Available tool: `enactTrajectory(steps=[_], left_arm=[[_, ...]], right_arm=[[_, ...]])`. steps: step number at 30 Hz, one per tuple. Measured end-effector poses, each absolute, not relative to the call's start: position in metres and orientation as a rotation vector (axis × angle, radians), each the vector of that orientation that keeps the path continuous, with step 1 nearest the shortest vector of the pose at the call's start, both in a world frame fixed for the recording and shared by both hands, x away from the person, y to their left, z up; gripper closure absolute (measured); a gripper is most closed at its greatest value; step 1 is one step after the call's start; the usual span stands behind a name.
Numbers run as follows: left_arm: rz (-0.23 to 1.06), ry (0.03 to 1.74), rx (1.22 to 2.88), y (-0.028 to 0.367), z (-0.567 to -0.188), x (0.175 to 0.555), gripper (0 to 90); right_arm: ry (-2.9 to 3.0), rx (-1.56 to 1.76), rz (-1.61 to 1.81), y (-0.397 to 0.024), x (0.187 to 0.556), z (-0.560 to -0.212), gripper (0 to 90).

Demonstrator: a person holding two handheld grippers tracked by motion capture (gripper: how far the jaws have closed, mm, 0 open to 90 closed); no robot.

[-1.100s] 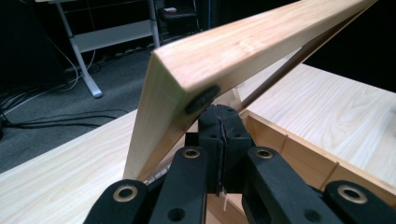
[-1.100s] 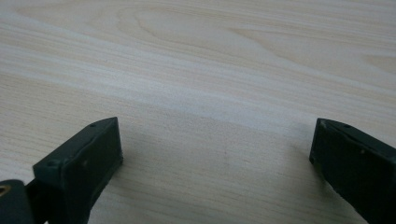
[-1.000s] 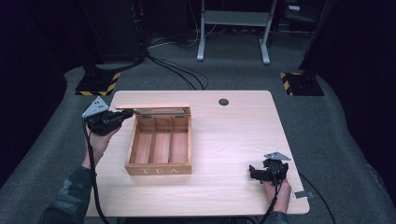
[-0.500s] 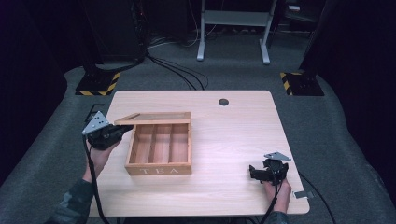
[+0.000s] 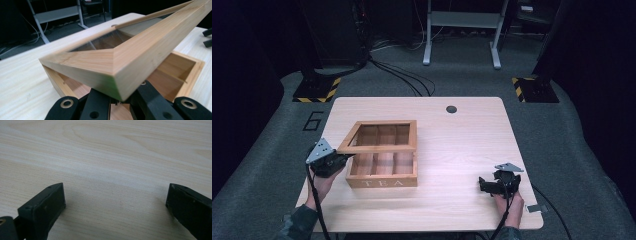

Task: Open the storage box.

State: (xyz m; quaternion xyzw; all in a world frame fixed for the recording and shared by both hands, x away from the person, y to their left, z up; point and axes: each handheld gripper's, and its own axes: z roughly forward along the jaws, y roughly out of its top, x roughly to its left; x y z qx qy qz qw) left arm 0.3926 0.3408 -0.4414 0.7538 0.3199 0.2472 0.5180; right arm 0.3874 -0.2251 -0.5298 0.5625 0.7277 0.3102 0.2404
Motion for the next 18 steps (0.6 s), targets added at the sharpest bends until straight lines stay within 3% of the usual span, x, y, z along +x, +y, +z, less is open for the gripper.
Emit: enactTrajectory(steps=[18], left_arm=[[0.512, 0.812, 1.904, 0.344, -0.485, 0.379, 86.6]], right_arm=[[1.991, 1.54, 0.847, -0.225, 0.387, -0.53, 1.9]])
